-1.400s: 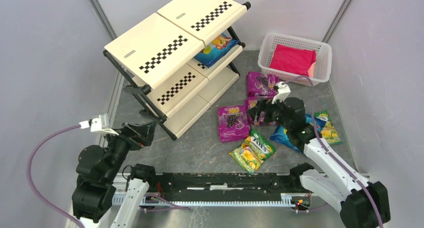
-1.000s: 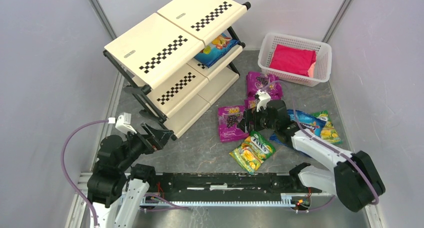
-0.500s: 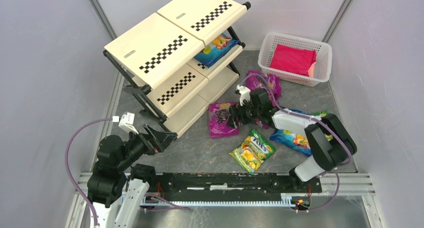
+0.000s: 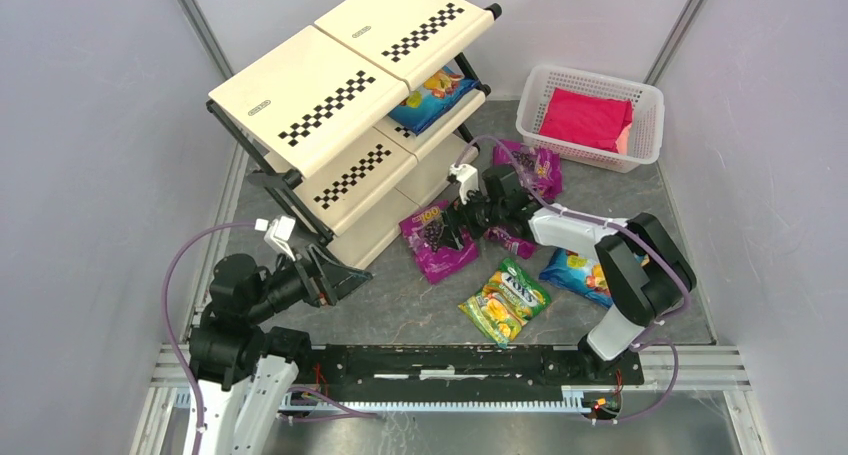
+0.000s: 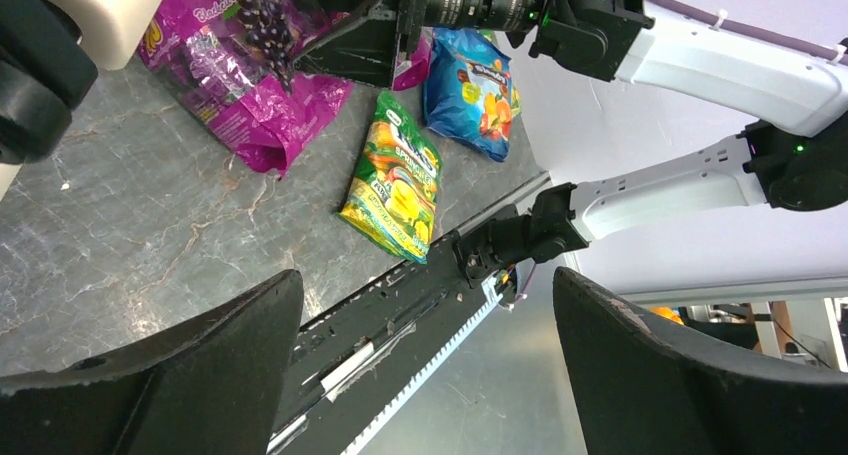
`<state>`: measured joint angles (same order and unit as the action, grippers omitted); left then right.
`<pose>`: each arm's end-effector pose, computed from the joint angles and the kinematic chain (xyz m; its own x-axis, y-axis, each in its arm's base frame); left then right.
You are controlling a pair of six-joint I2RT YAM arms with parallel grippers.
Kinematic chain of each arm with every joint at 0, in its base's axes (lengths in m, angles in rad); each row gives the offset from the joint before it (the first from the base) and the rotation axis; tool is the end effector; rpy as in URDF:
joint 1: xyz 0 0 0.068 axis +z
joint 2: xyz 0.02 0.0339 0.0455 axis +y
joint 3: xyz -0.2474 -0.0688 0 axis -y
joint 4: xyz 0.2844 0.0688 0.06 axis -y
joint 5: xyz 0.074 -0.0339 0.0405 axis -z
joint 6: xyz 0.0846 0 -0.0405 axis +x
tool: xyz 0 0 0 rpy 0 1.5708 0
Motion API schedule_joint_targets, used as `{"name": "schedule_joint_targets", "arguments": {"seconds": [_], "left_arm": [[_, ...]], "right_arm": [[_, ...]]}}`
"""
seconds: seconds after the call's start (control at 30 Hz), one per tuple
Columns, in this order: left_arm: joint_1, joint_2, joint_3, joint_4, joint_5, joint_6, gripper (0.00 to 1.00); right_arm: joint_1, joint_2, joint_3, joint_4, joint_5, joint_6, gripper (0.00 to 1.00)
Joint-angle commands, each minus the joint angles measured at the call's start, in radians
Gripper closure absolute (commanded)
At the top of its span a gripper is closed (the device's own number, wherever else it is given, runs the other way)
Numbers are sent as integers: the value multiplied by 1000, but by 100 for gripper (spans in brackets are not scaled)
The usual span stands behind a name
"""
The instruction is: Place and organize the candy bags onto the shelf
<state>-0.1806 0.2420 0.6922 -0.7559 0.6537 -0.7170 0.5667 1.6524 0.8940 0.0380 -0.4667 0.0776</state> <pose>0.1328 -0.0765 0.3081 -0.6918 -0.4040 -0.5986 0.3430 0.5457 -0.7646 0.3173 0.2470 0.1094 -0.6142 -0.3088 -0.7263 -0.7193 0.5977 0.3542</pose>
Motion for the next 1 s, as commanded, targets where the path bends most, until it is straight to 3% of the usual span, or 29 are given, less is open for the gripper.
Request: {"name": "schedule_joint_targets", "arguments": {"seconds": [0.0,0.13,0.2,0.4,0.6,0.77,0.97], "left_arm": [[6,58,-8,77,49,30,0],[6,83,-25,116,53,15,0],[6,84,-23,119,51,14,0],[6,45,-17,117,41,30,0],[6,62,15,116,0,75,0],[6,70,75,87,-83,121,0],[6,34,203,-1,-341,168,0]], "right_arm": [[66,2,47,51,-81,-127,7],[106,83,159,-10,-108,-162,11],[122,68,178,-34,-36,-129,10],[122,-150,78,-136,279,163,2],[123,-355,-119,-142,321,500,2],[162,-469,-315,89,273,798,2],[198,-444,-430,236,327,972,2]]}}
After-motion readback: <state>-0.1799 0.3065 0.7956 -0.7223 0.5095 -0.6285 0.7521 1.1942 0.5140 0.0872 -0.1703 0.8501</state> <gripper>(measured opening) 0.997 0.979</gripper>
